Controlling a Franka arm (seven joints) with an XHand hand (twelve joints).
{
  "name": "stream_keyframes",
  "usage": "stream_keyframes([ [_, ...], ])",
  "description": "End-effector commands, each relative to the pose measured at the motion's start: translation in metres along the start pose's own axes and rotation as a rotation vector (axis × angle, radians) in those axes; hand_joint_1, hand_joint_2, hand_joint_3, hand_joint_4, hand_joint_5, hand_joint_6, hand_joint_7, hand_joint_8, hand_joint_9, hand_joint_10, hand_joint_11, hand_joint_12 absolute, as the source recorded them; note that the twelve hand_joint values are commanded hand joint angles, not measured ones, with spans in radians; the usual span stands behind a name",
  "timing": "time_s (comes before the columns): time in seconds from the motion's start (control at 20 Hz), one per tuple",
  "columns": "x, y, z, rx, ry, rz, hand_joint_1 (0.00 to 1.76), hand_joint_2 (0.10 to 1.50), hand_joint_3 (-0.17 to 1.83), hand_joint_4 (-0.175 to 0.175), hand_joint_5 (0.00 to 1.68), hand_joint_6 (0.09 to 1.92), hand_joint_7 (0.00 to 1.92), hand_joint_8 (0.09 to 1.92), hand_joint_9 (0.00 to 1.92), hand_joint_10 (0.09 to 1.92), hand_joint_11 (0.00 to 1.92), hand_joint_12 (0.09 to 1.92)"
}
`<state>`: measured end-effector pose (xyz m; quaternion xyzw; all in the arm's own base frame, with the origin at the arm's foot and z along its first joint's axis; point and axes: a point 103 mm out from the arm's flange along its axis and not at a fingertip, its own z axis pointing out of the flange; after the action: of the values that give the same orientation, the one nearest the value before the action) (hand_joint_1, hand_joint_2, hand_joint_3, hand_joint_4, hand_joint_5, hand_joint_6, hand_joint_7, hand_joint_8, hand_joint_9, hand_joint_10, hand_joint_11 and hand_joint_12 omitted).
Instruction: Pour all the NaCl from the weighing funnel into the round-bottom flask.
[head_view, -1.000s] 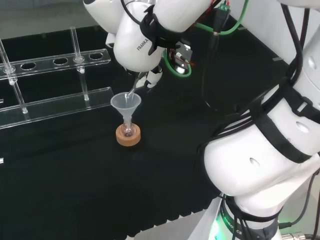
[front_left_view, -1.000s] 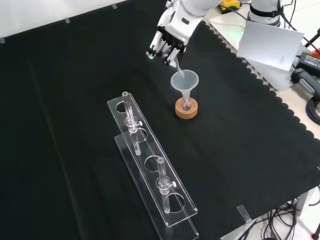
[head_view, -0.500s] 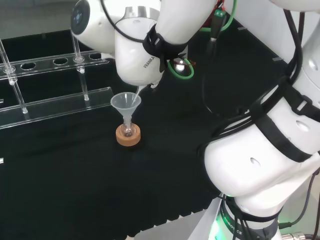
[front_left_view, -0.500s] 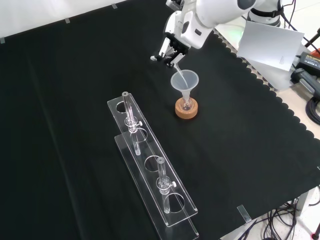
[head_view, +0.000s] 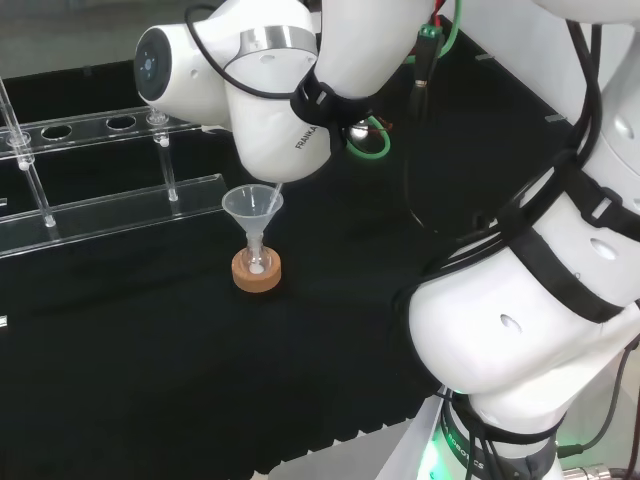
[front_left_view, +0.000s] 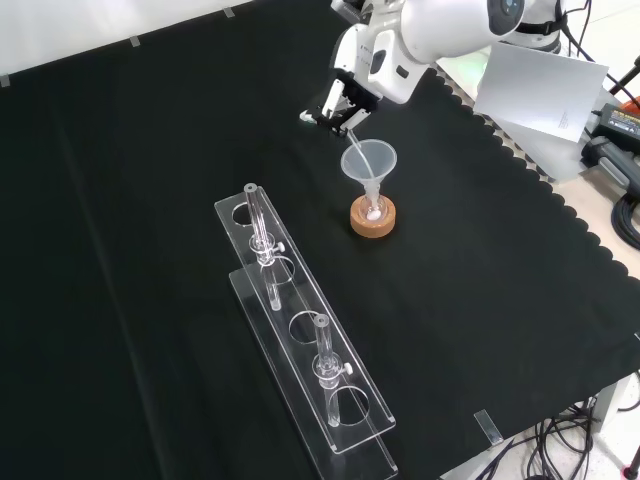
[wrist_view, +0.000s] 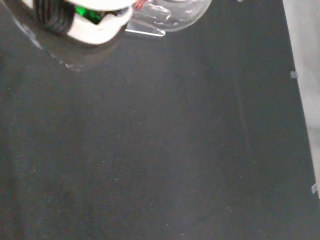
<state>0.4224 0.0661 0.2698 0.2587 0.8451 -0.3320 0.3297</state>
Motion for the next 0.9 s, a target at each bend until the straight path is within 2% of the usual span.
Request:
stream_keyframes([
  [0.05,-0.005,0.007,-0.009,-0.003,-0.042,-0.009,1.10,0.81,0.32,0.175,1.32,0.47,1.63,0.09,1.14,0.11,0.14,1.55],
  [0.9,-0.017,0.011,-0.018,-0.017,-0.138,-0.042,1.10,0.81,0.33,0.175,1.31,0.48,1.63,0.09,1.14,0.11,0.14,1.55],
])
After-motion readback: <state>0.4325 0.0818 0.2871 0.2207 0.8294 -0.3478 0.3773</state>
